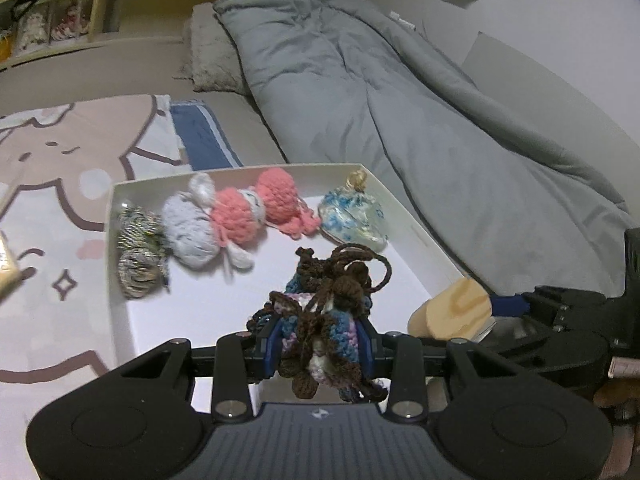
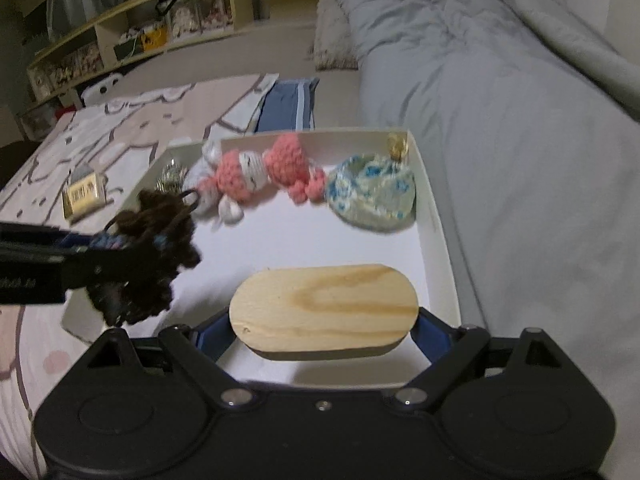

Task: Organize objects
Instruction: 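Carry the yarn bundle with the left tool while the right tool carries the lid over the box, then lower the yarn bundle into the box with the left tool while the right tool lowers the lid there, then open both tools and move them back toward the gold box and grey cat, then grasp the grey knit cat with the left tool while the right tool grasps the gold tissue packet, then lift the grey cat with the left tool while the right tool carries the gold packet over the box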

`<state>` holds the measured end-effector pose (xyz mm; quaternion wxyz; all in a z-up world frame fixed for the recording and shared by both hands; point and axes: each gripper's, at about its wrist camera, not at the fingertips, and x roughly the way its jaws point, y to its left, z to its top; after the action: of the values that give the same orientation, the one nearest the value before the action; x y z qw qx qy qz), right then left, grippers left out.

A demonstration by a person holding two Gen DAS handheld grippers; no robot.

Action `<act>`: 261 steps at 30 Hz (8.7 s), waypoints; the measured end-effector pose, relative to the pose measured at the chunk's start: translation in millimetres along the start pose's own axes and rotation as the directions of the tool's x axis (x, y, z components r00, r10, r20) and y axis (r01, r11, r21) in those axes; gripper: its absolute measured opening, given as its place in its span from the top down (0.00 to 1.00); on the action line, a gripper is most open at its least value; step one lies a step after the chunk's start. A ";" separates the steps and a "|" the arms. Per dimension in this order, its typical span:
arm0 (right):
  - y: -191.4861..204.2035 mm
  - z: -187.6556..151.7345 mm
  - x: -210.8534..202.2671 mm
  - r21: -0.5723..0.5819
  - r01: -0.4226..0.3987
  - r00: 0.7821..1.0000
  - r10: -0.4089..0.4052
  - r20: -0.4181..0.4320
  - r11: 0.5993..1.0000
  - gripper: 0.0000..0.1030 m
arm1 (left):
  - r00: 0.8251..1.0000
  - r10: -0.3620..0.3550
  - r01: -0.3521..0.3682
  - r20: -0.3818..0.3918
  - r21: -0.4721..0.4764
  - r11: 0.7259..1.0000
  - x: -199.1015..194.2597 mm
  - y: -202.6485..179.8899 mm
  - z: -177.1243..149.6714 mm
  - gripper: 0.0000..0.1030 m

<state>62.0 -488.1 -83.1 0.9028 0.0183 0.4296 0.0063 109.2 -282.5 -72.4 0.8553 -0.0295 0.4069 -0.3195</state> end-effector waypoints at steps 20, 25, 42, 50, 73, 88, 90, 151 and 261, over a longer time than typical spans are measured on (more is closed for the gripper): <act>-15.7 -7.1 22.6 0.015 -0.033 0.998 0.034 -0.053 0.999 0.10 | 0.997 -0.079 0.080 -0.023 0.059 0.995 73.9 -44.6 33.8 0.53; -12.8 -9.0 28.6 -0.007 -0.003 0.997 0.003 -0.078 1.000 0.09 | 0.997 -0.045 0.049 -0.056 0.058 0.997 79.0 -37.5 28.1 0.42; -12.6 -2.3 -0.1 0.048 0.031 0.998 -0.028 -0.051 0.998 0.05 | 0.998 -0.021 0.026 -0.057 0.084 0.996 50.7 -33.6 30.9 0.42; -11.5 2.8 -24.1 0.094 0.033 0.999 -0.033 0.000 0.995 0.05 | 0.998 0.010 -0.004 -0.056 0.097 0.995 23.8 -27.0 27.8 0.42; 15.1 -7.1 -71.3 0.143 0.057 0.996 -0.066 0.057 0.988 0.04 | 0.998 0.063 -0.059 -0.029 0.105 0.993 -53.9 -3.4 5.9 0.00; 28.2 -13.9 -83.7 0.170 0.086 0.991 -0.103 0.090 0.982 0.00 | 0.998 0.060 -0.060 -0.002 0.075 0.995 -78.5 23.9 -5.8 0.00; 31.2 -12.9 -83.3 0.168 0.091 0.990 -0.107 0.094 0.982 0.00 | 0.998 0.065 -0.065 0.002 0.067 0.996 -80.2 29.5 -5.5 0.00; 296.8 85.7 112.6 -0.133 -0.281 0.927 0.305 0.218 0.950 0.00 | 0.969 0.217 -0.169 0.118 -0.321 0.932 -97.7 309.1 36.3 0.16; 123.4 25.5 -25.3 0.246 -0.052 0.978 0.000 0.206 0.968 0.28 | 0.959 -0.025 -0.013 0.283 0.130 0.991 -128.9 87.3 -14.3 0.47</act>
<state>66.4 -366.2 -42.7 0.9326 0.1378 0.3315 -0.0380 84.7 -136.7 -21.7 0.9039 -0.0202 0.2580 -0.3405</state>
